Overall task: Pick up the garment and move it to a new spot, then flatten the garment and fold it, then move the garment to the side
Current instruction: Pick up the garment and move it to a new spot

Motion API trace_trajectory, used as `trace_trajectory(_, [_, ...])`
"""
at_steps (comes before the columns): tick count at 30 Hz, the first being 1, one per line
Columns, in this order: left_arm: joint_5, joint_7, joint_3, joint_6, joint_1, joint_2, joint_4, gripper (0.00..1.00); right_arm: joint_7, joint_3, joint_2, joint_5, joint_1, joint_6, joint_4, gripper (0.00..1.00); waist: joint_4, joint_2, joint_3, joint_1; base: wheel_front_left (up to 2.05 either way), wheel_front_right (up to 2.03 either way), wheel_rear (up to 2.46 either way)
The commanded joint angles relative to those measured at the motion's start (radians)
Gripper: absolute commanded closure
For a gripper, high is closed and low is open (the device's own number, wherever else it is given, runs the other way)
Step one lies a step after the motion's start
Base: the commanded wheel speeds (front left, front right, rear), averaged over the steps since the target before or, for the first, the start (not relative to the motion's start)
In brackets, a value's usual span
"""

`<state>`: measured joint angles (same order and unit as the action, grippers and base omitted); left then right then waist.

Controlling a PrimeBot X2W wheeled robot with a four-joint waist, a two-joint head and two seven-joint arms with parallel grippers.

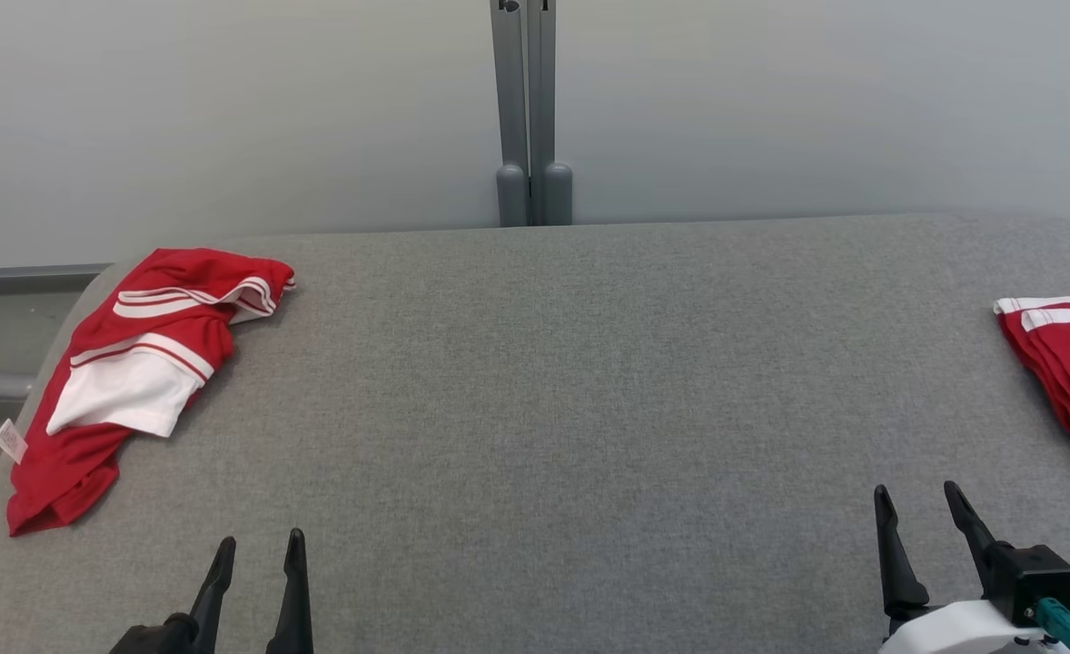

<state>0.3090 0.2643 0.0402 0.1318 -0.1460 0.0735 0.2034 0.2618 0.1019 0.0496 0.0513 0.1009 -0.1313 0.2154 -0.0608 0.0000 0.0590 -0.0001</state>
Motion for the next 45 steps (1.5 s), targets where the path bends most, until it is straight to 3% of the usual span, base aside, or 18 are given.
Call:
trace_trajectory(1, [0.007, 0.0, 0.001, -0.002, 0.014, 0.006, 0.003, 0.0, 0.004, 0.002, 0.002, 0.001, -0.007, 0.001, 0.002, 0.0, 0.0, 0.0, -0.001, 0.0001, 0.0, 0.0, 0.0])
trace_trajectory(9, [0.005, 0.0, 0.013, -0.002, 0.024, 0.01, 0.005, 0.0, 0.004, 0.005, 0.002, 0.004, 0.01, 0.001, -0.006, 0.0, -0.039, 0.0, -0.004, 0.0001, 0.0, 0.0, 0.0])
trace_trajectory(18, [0.006, 0.0, 0.043, -0.002, 0.05, 0.024, 0.012, 0.0, 0.004, -0.013, 0.002, 0.028, -0.005, 0.001, -0.009, 0.0, -0.27, 0.0, -0.002, 0.0001, 0.0, 0.0, 0.0])
trace_trajectory(24, [0.01, 0.0, 0.033, -0.002, 0.034, 0.035, 0.003, 0.0, 0.004, -0.057, 0.002, 0.036, -0.039, 0.001, 0.007, 0.0, -0.352, 0.0, -0.006, 0.0001, 0.0, 0.0, 0.0])
trace_trajectory(35, [0.049, 0.0, 0.042, -0.002, 0.084, 0.036, -0.032, 0.0, 0.004, -0.077, 0.003, 0.022, -0.037, 0.001, 0.012, 0.0, -0.319, 0.0, -0.06, 0.0001, 0.0, 0.0, 0.0])
trace_trajectory(37, [0.079, 0.0, 0.065, -0.002, 0.143, 0.046, -0.037, 0.0, 0.004, -0.078, 0.003, 0.003, -0.069, 0.001, -0.003, 0.0, -0.303, 0.0, -0.118, 0.0001, 0.0, 0.0, 0.0])
trace_trajectory(45, [0.292, -0.011, 0.267, -0.002, 0.579, 0.197, 0.13, 0.0, 0.004, -0.113, 0.058, -0.08, -0.281, 0.001, -0.061, 0.0, -0.229, 0.0, -0.472, 0.0001, 0.0, 0.0, 0.0])
